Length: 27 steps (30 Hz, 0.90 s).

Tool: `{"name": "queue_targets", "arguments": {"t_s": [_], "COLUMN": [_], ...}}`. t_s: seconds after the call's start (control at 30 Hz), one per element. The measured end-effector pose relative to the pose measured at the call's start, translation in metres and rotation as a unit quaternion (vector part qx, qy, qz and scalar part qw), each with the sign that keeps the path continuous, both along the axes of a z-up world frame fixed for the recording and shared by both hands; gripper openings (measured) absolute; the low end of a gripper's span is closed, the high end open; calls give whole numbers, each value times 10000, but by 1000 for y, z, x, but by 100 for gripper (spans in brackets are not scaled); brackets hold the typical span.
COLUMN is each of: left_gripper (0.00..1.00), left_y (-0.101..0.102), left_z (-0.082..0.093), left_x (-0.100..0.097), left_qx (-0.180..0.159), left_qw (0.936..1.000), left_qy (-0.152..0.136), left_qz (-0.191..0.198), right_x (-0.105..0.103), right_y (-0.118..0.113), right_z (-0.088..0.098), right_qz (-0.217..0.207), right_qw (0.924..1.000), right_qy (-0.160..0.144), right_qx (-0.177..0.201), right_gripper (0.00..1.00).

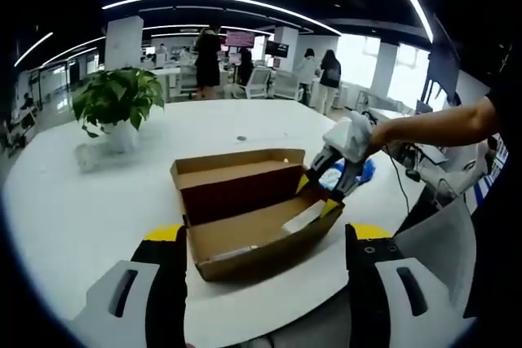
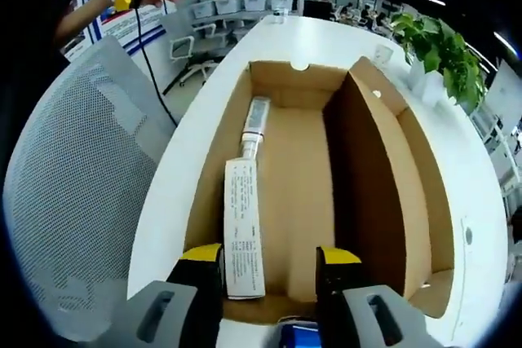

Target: Operate the shoe box by opening the lid, removing the specified soft item, and placing it in the target area until the item is outside and the box remains undamaged.

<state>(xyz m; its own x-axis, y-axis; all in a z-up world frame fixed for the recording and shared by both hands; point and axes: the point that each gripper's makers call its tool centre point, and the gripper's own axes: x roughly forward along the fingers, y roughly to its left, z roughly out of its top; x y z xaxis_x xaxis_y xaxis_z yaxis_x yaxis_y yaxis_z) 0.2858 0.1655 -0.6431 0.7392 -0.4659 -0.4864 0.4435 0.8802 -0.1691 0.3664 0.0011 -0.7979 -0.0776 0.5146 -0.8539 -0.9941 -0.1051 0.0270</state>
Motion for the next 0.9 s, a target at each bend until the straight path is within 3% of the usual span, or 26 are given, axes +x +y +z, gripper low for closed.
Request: {"name": "queue_targets", "arguments": {"t_s": [0.37, 0.6, 0.9], "left_gripper": [82, 81, 80], "left_y": [2, 3, 5], "left_z": [-1, -6, -10], "left_x": [-5, -7, -10], "left_qx": [43, 68, 129], "left_qw": [10000, 9999, 9999], "left_qy": [8, 65, 89], "left_qz": [44, 65, 56], "right_x": [-7, -12, -14], "right_y": [22, 32, 36], "right_z": [-5, -11, -7], "right_qz": [81, 208, 192], "right_qw": [9996, 9994, 9987], "right_qy": [39, -55, -156], "right_qx": [254, 286, 445], "right_gripper": [30, 17, 15]}}
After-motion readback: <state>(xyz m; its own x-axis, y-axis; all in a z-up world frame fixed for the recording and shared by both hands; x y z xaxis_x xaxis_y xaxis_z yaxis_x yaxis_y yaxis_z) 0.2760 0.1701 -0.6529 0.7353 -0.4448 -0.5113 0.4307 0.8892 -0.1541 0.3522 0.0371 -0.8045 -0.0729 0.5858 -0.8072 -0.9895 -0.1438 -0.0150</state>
